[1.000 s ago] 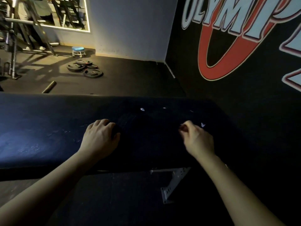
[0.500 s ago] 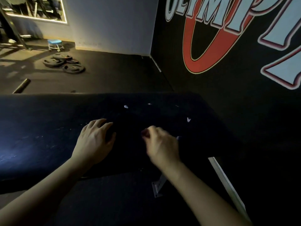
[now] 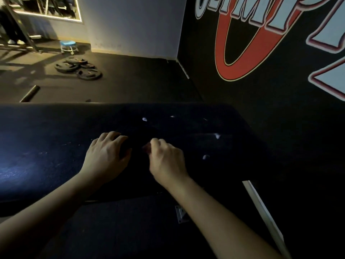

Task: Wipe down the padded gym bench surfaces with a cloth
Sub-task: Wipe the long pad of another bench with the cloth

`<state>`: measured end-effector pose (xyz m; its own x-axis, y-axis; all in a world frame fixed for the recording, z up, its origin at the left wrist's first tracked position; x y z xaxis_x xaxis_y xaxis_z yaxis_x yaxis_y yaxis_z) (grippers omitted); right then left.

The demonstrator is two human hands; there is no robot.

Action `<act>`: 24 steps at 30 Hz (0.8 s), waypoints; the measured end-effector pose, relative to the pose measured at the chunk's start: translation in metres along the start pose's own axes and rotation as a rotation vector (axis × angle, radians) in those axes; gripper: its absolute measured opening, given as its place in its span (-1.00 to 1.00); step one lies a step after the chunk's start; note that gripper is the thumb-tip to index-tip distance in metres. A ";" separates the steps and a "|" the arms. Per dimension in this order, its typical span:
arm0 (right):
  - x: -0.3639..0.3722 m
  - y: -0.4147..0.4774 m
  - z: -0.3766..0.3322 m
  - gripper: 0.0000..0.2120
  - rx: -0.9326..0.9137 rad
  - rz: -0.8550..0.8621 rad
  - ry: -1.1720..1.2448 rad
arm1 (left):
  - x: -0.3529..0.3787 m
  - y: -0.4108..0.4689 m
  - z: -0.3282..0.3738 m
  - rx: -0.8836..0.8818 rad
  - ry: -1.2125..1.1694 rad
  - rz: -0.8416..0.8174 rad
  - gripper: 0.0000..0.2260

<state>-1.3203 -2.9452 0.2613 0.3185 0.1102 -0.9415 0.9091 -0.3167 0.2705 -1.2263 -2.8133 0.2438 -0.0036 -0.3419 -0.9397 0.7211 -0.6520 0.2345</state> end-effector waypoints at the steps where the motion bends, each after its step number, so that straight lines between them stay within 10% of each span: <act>1: -0.007 -0.003 0.020 -0.87 -0.012 0.031 0.001 | -0.001 0.005 0.000 -0.004 0.018 -0.010 -0.55; 8: -0.068 0.044 0.255 -0.76 0.742 0.120 -0.194 | 0.009 0.026 -0.008 -0.044 0.019 0.018 -0.49; 16: 0.001 0.000 0.025 -0.86 0.046 -0.075 0.031 | 0.011 0.025 -0.010 -0.030 0.000 0.007 -0.50; 24: -0.069 0.013 0.235 -0.78 0.643 0.122 -0.274 | 0.013 0.023 -0.007 -0.033 0.006 0.034 -0.53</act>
<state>-1.3940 -3.1782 0.2829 0.2520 -0.1761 -0.9516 0.5056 -0.8145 0.2846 -1.2044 -2.8280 0.2349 0.0253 -0.3595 -0.9328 0.7435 -0.6170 0.2580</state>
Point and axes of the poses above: each hand's wrist, its own y-axis towards the middle knuckle, its own x-axis out of the palm, z = x × y, the point moved 8 cm from there along y, towards the middle knuckle, and after that the axes turned 6 degrees about x, right-handed, at the moved point
